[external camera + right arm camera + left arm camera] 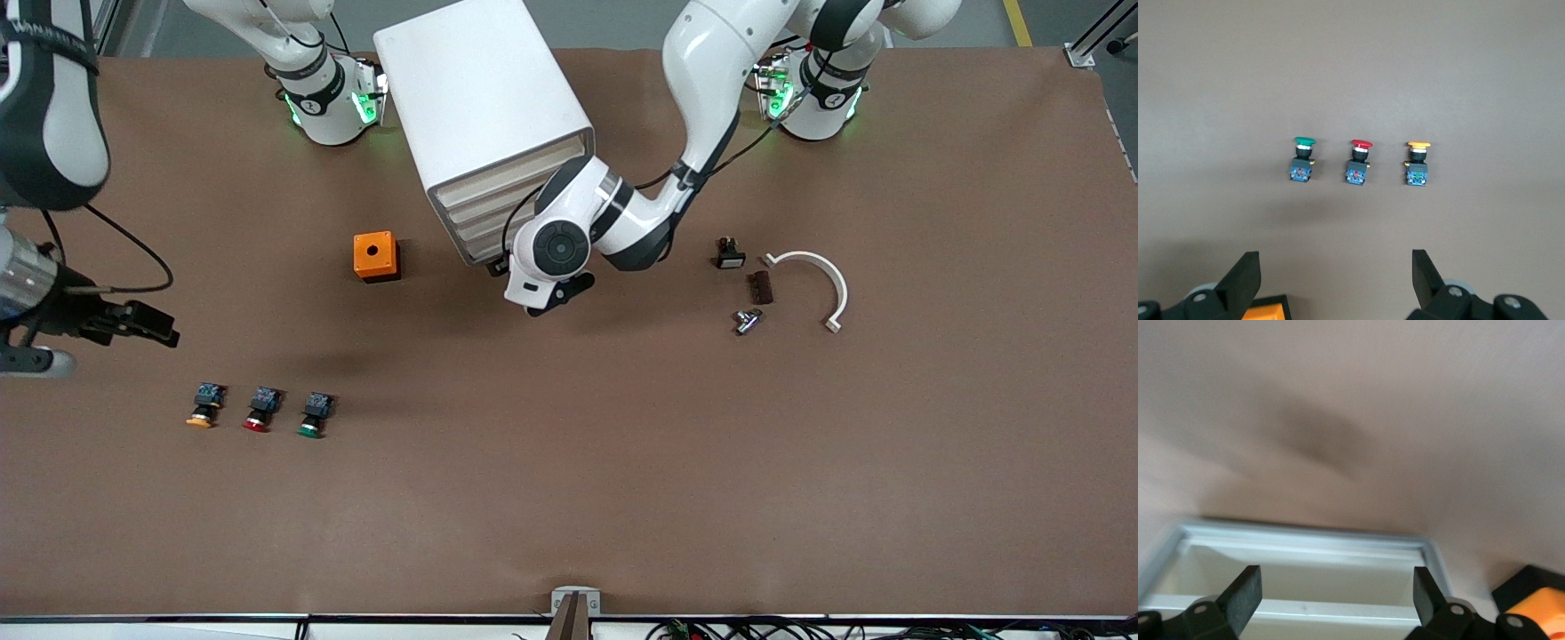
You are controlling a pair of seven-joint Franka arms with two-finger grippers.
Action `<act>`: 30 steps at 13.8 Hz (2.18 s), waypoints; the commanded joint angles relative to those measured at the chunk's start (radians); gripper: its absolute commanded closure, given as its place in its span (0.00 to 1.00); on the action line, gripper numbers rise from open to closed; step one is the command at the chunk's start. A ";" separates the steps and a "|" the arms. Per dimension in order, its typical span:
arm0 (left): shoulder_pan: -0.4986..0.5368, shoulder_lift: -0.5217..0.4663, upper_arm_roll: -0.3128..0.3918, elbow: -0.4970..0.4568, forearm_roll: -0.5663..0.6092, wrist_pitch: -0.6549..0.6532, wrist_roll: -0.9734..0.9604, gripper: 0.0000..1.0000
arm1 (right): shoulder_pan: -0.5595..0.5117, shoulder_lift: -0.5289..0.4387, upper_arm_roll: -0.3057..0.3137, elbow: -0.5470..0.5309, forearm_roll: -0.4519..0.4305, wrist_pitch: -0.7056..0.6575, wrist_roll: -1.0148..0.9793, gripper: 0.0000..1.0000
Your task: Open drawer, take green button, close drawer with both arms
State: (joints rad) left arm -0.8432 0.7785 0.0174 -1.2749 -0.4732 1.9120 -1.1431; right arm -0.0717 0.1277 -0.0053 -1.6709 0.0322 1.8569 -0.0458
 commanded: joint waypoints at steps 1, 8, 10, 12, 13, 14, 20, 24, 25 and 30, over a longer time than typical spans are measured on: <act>0.087 -0.154 0.001 -0.026 0.138 -0.102 0.008 0.00 | -0.019 -0.098 0.015 -0.029 -0.011 -0.053 -0.025 0.00; 0.341 -0.421 0.003 -0.029 0.220 -0.407 0.415 0.00 | -0.028 -0.221 0.015 -0.018 -0.009 -0.165 -0.017 0.00; 0.435 -0.494 0.001 -0.032 0.245 -0.502 0.546 0.00 | -0.028 -0.221 0.016 0.009 -0.008 -0.195 -0.005 0.00; 0.554 -0.568 0.001 -0.037 0.251 -0.580 0.705 0.00 | -0.025 -0.220 0.019 0.040 -0.008 -0.237 0.026 0.00; 0.609 -0.597 0.001 -0.037 0.251 -0.608 0.771 0.00 | -0.025 -0.220 0.021 0.055 -0.009 -0.255 0.026 0.00; 0.662 -0.616 0.001 -0.038 0.254 -0.622 0.819 0.00 | -0.025 -0.220 0.021 0.068 -0.009 -0.261 0.024 0.00; 0.854 -0.696 -0.016 -0.101 0.366 -0.642 1.080 0.00 | -0.022 -0.226 0.025 0.071 -0.009 -0.283 0.024 0.00; 0.885 -0.725 -0.031 -0.182 0.435 -0.475 1.106 0.00 | -0.020 -0.226 0.024 0.071 -0.009 -0.283 0.017 0.00; 0.885 -0.745 -0.030 -0.222 0.435 -0.418 1.118 0.00 | -0.022 -0.226 0.022 0.071 -0.009 -0.283 0.017 0.00; 0.882 -0.782 -0.039 -0.273 0.436 -0.358 1.122 0.00 | -0.022 -0.227 0.022 0.071 -0.008 -0.285 0.017 0.00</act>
State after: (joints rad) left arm 0.0200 0.0468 0.0048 -1.5038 -0.0599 1.5331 -0.0393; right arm -0.0777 -0.0887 0.0039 -1.6071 0.0312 1.5880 -0.0367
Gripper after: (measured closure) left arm 0.000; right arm 0.000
